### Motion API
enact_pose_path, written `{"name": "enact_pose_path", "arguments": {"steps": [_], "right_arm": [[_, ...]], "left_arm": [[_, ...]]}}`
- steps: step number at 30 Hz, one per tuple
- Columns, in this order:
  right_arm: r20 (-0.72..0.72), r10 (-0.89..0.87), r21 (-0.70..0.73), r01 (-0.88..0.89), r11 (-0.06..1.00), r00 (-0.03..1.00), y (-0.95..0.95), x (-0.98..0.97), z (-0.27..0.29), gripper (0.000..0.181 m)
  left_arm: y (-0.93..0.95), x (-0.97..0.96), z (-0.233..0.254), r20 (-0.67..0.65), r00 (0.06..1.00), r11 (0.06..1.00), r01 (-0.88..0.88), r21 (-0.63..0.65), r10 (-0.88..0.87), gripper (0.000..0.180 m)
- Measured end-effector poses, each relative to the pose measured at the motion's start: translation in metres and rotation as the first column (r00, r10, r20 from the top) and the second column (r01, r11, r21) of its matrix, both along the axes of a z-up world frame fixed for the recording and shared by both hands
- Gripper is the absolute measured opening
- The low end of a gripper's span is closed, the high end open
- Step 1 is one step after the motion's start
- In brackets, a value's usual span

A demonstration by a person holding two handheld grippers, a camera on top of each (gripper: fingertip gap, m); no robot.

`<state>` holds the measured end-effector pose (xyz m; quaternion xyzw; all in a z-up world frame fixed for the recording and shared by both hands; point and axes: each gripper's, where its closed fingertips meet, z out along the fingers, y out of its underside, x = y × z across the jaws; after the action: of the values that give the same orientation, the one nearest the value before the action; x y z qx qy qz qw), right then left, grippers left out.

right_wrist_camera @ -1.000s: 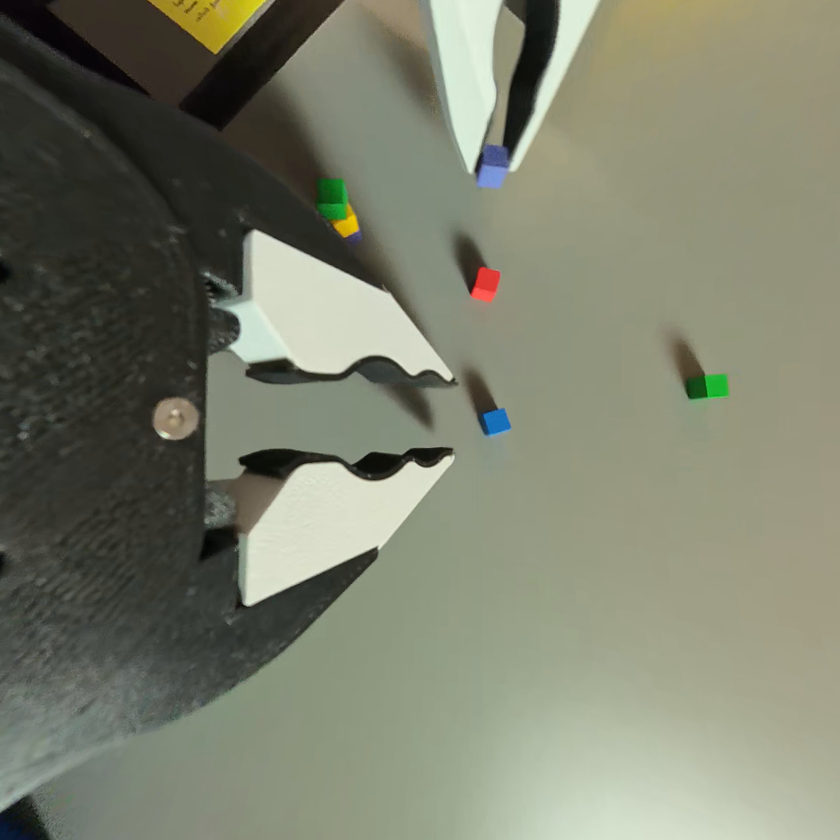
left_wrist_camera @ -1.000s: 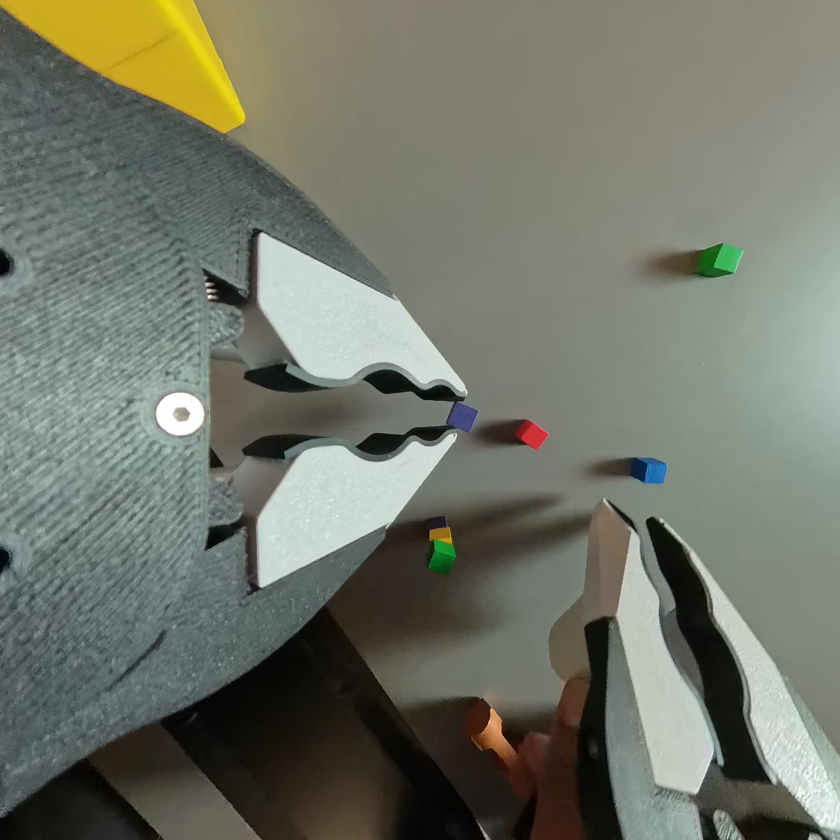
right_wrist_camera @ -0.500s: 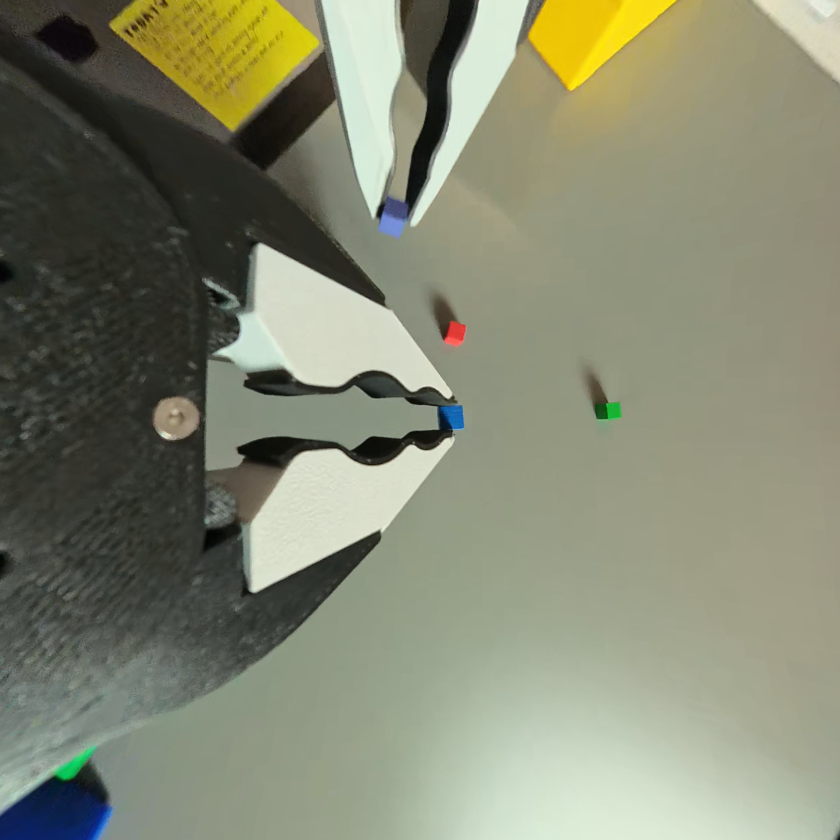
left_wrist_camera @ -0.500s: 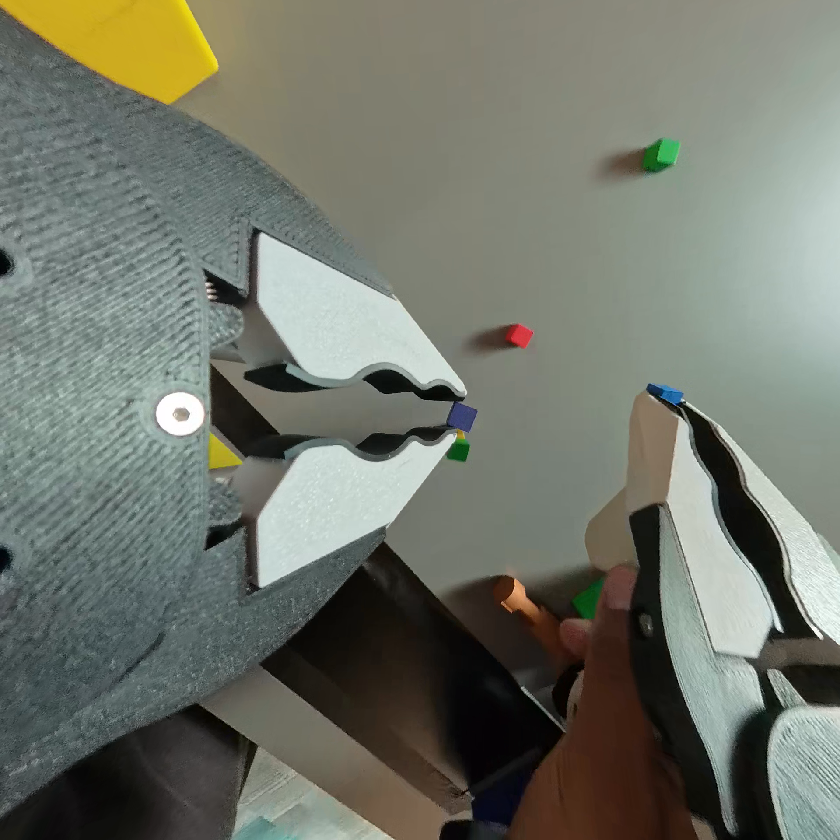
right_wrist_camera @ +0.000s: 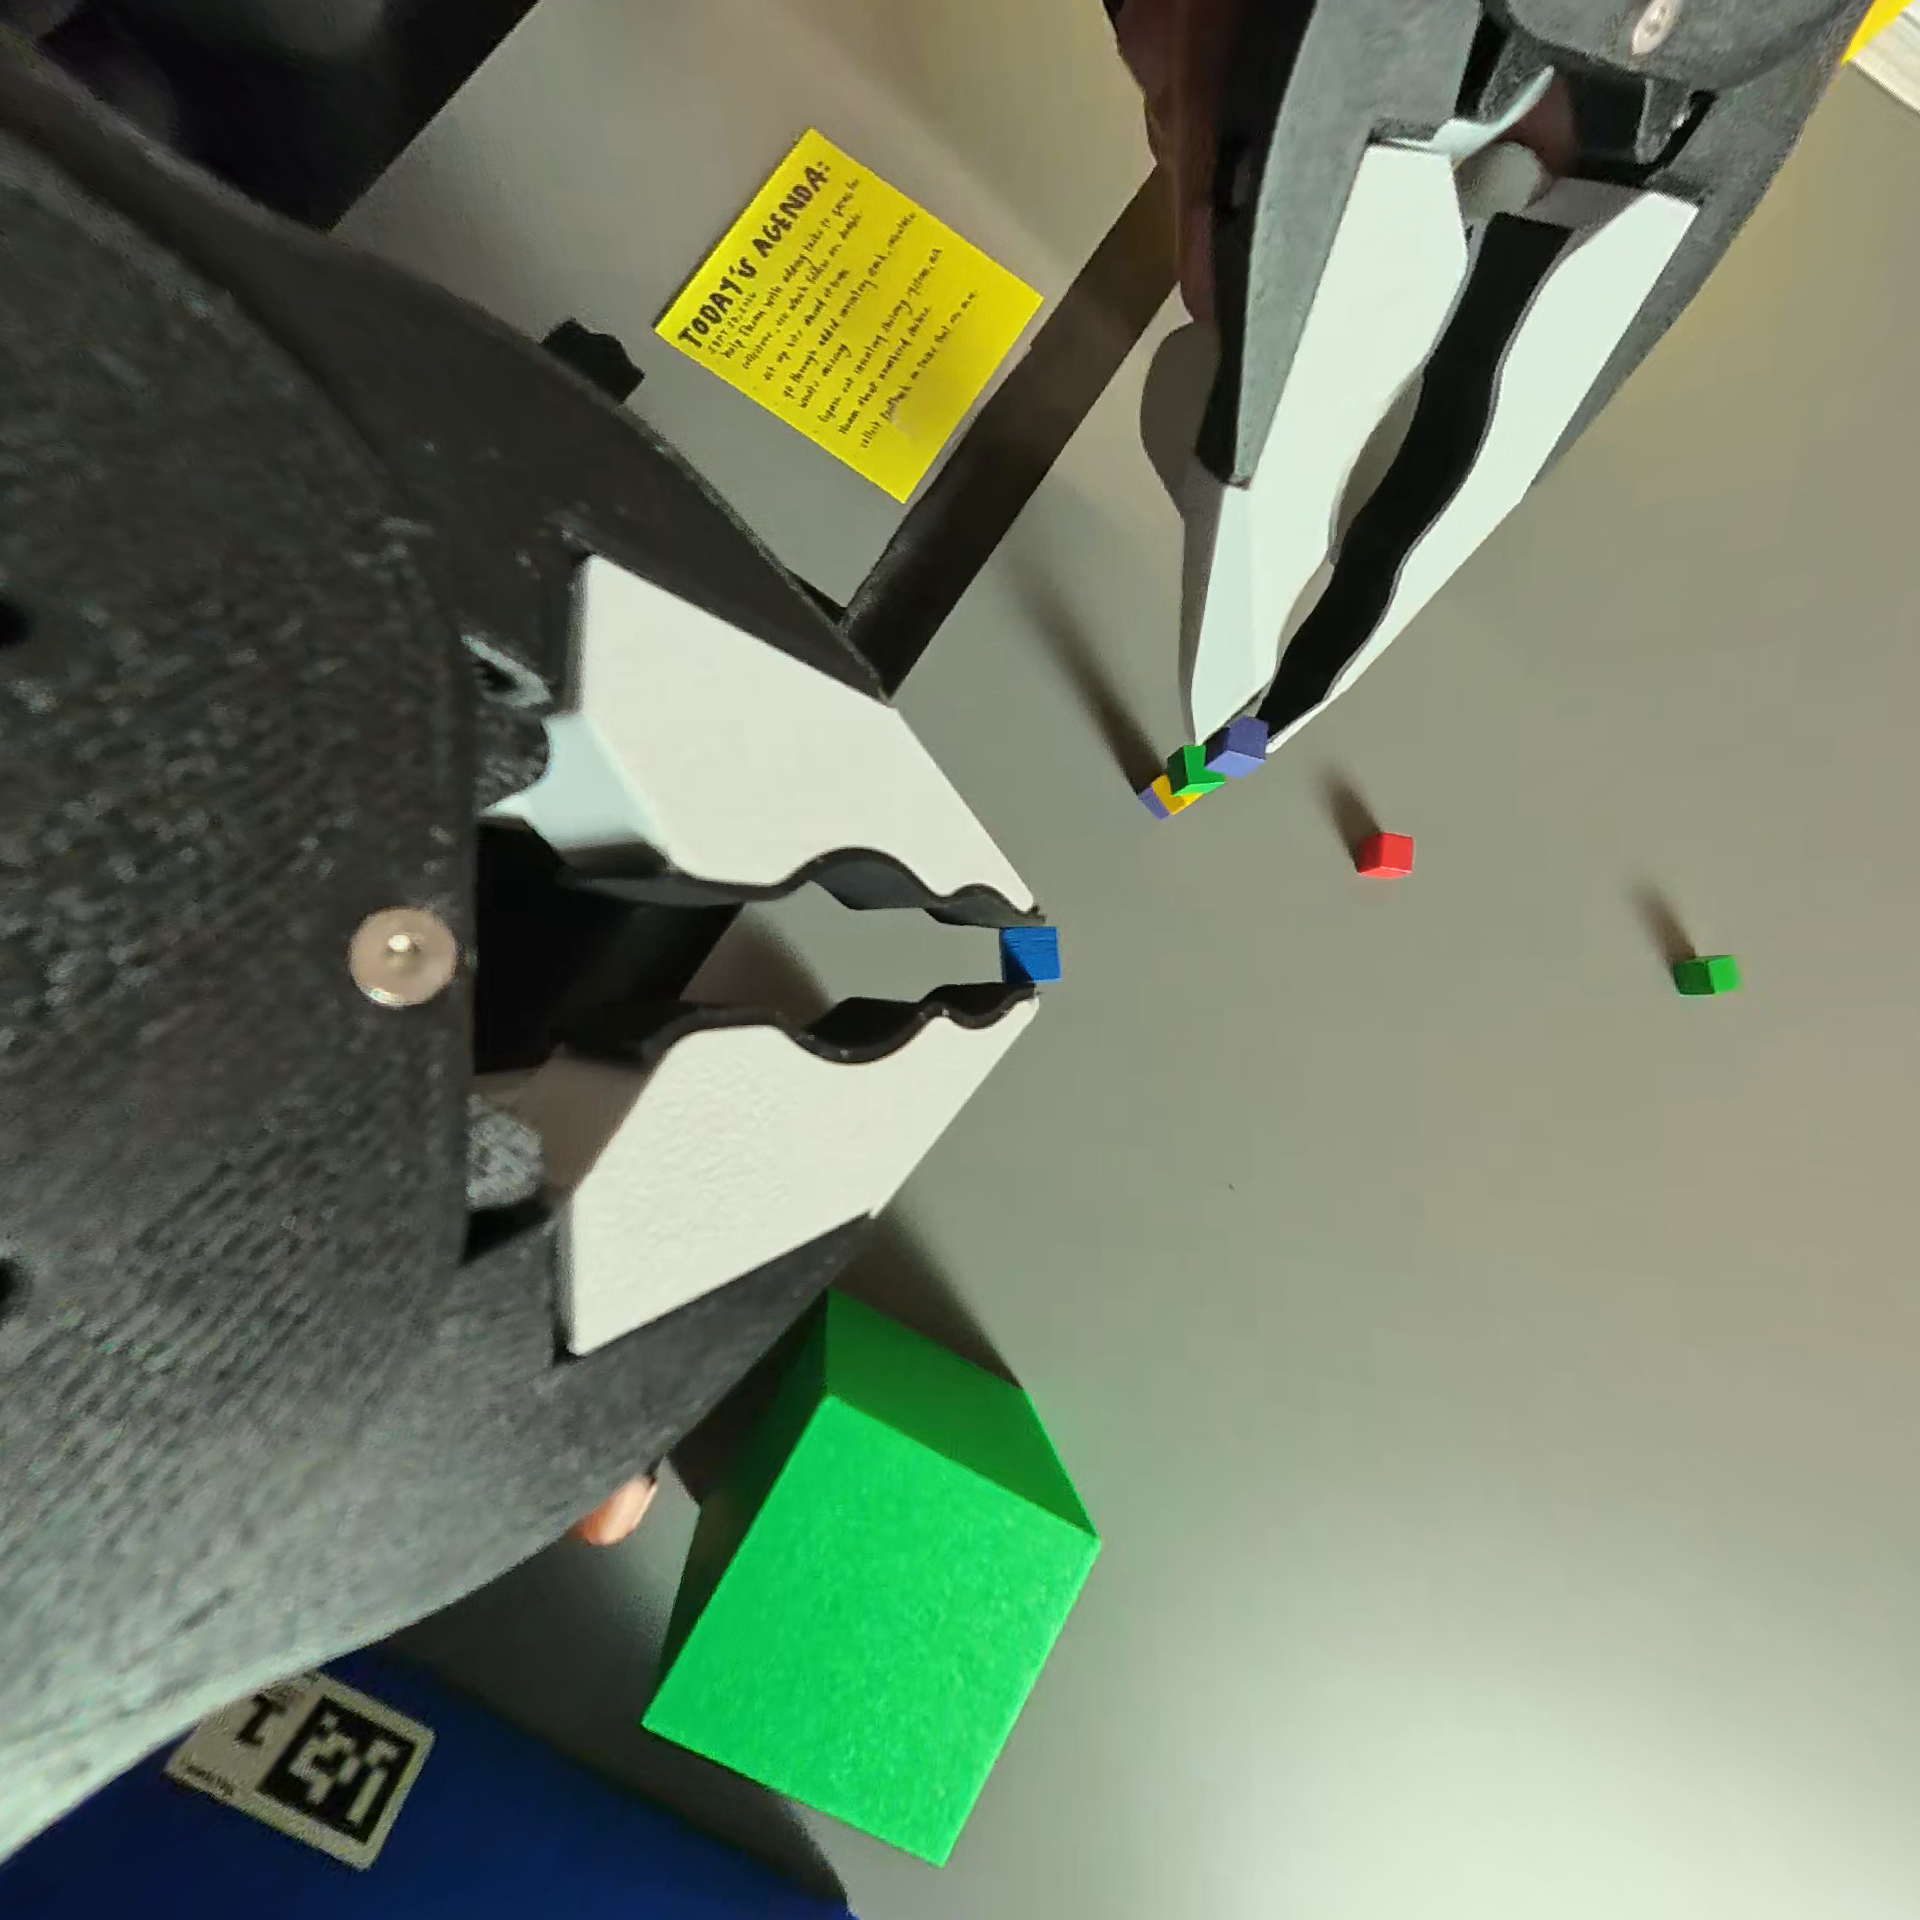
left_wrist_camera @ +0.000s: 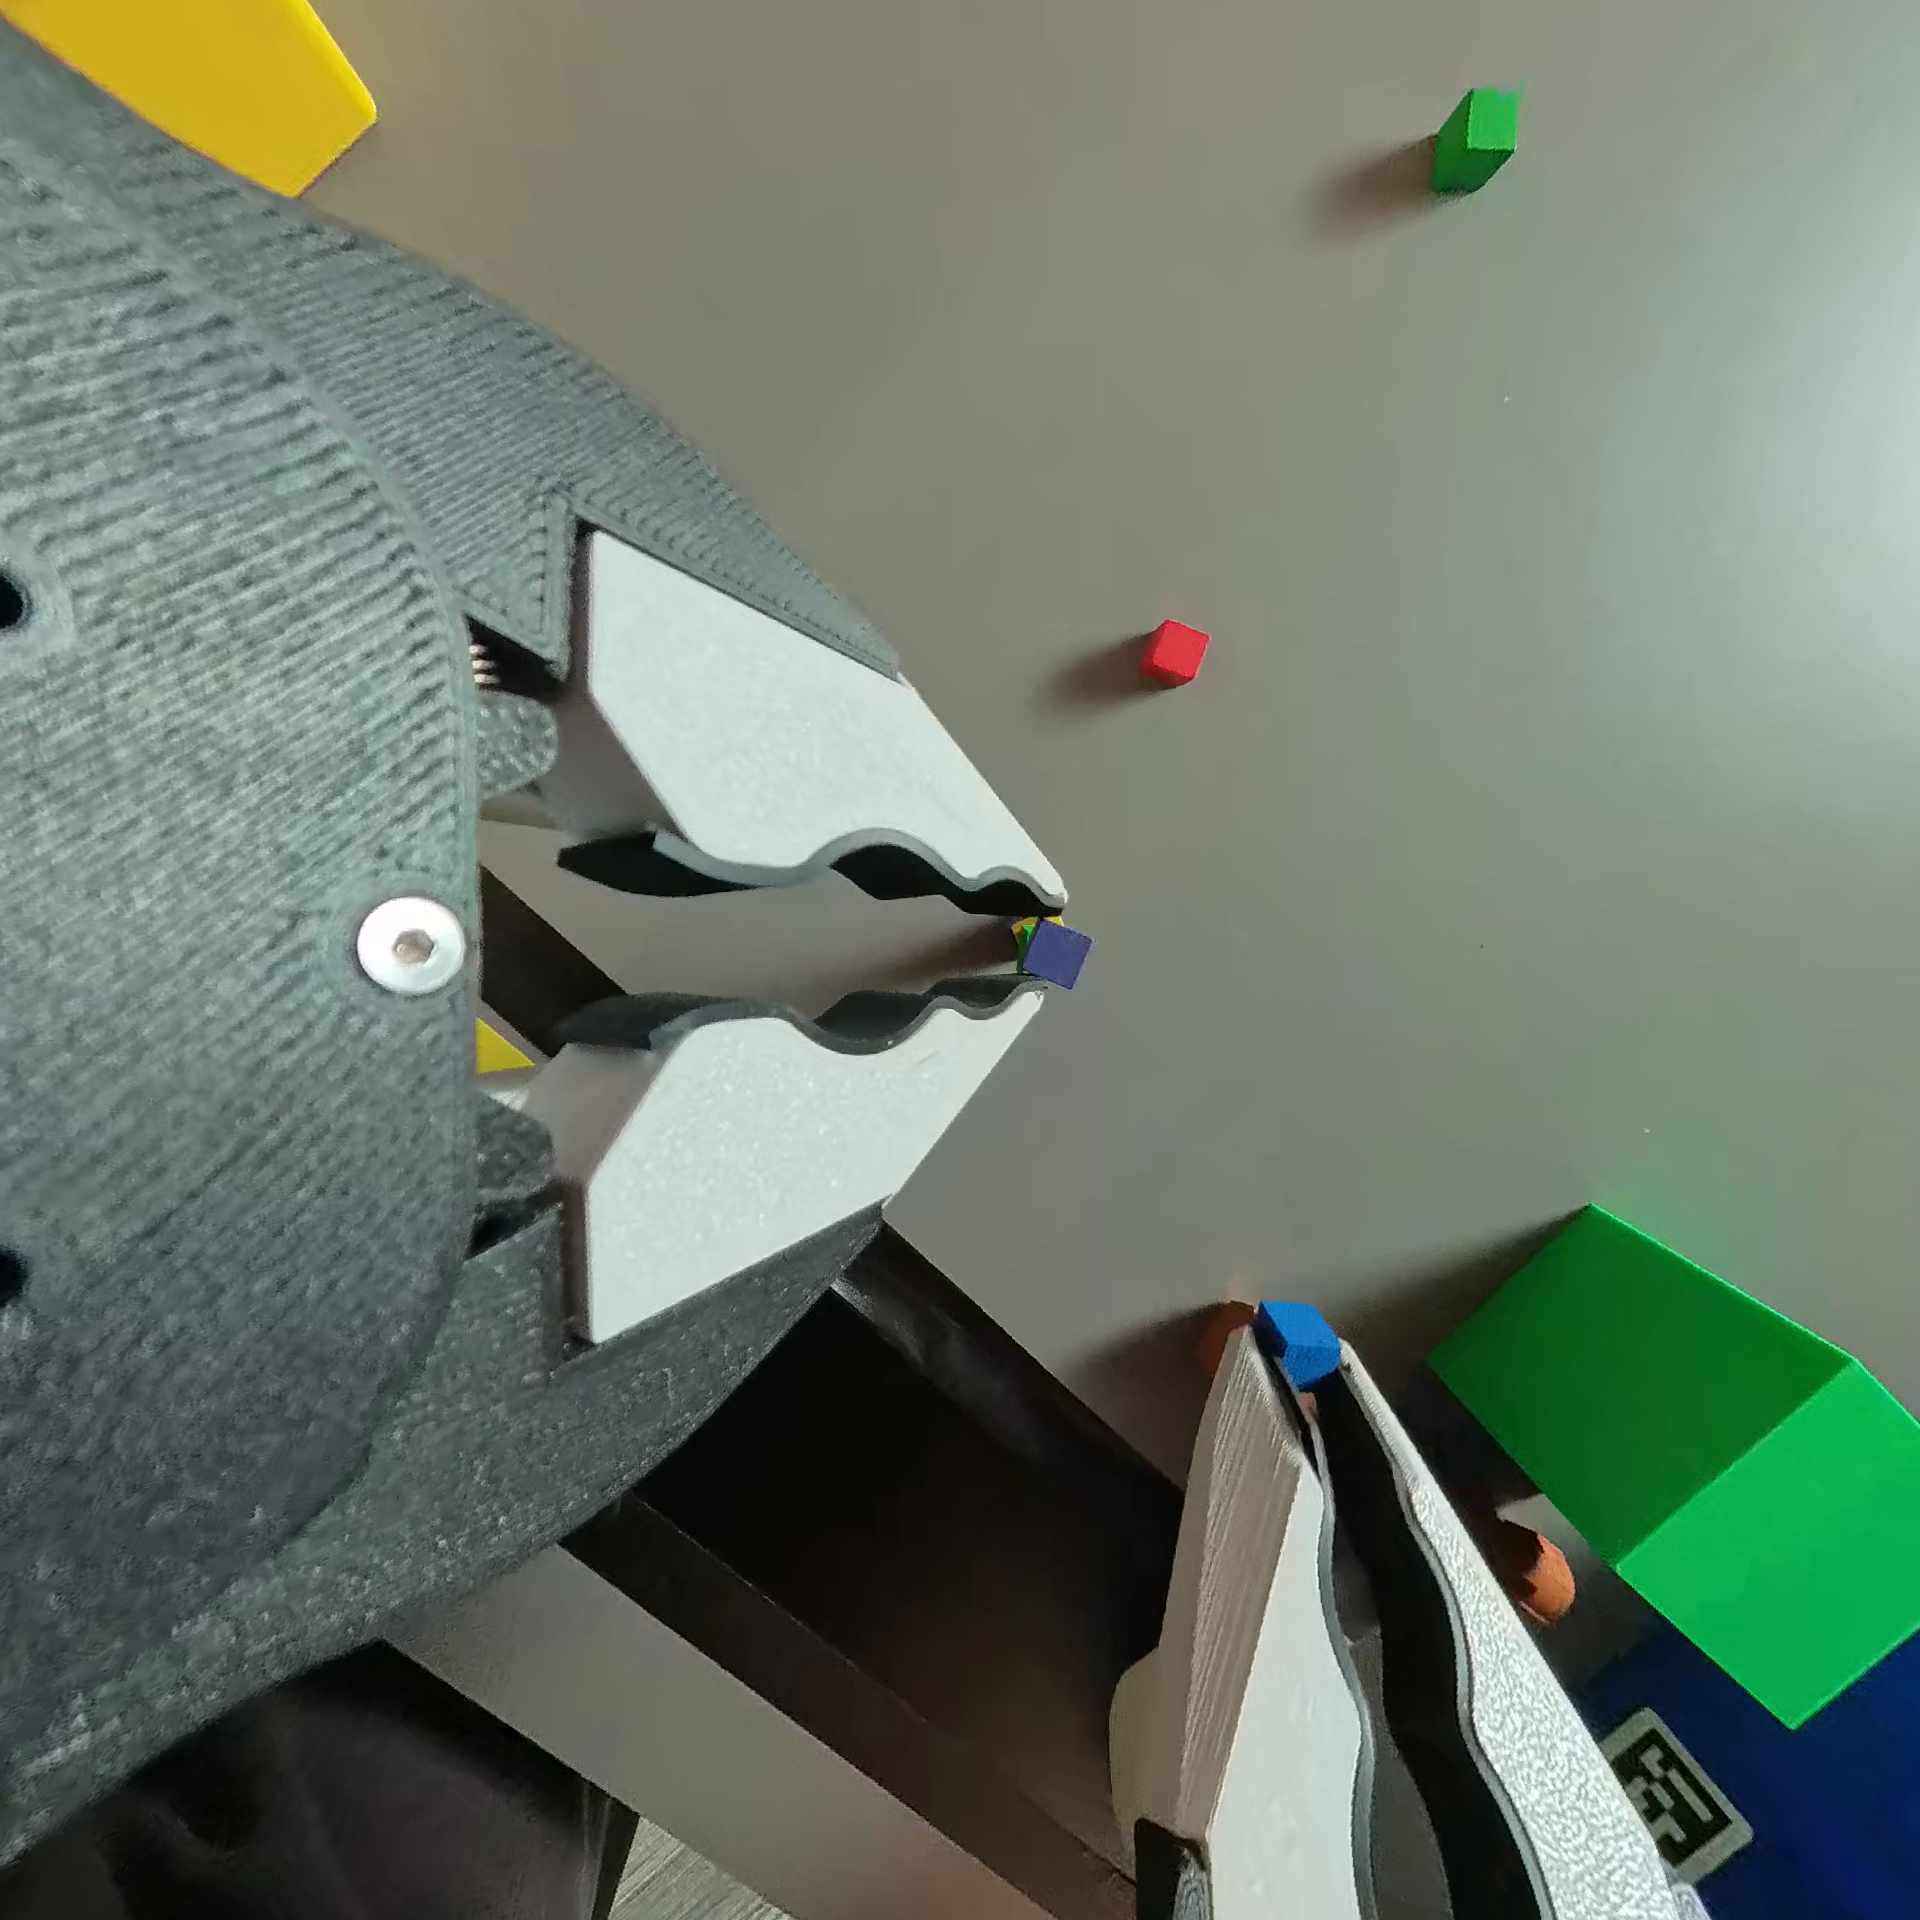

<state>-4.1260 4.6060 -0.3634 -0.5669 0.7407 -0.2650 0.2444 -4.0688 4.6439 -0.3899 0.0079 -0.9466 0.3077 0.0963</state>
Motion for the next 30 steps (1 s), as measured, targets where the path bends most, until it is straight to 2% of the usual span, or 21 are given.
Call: {"name": "enact_pose_path", "arguments": {"steps": [14, 25, 30], "right_arm": [[0.019, 0.054, -0.005, -0.054, 0.999, 0.998, 0.011, 0.010, 0.007, 0.009], [0.011, 0.315, 0.004, -0.315, 0.949, 0.949, 0.033, 0.049, 0.002, 0.009], [-0.003, 0.354, 0.035, -0.354, 0.935, 0.935, 0.039, 0.061, -0.006, 0.009]], "left_arm": [[0.000, -0.002, -0.003, 0.005, 1.000, 1.000, -0.010, 0.006, 0.010, 0.011], [0.021, 0.011, 0.001, -0.011, 0.998, 0.998, -0.056, 0.010, 0.056, 0.015], [0.029, 0.020, -0.003, -0.004, 0.996, 0.996, -0.091, 0.025, 0.091, 0.016]]}}
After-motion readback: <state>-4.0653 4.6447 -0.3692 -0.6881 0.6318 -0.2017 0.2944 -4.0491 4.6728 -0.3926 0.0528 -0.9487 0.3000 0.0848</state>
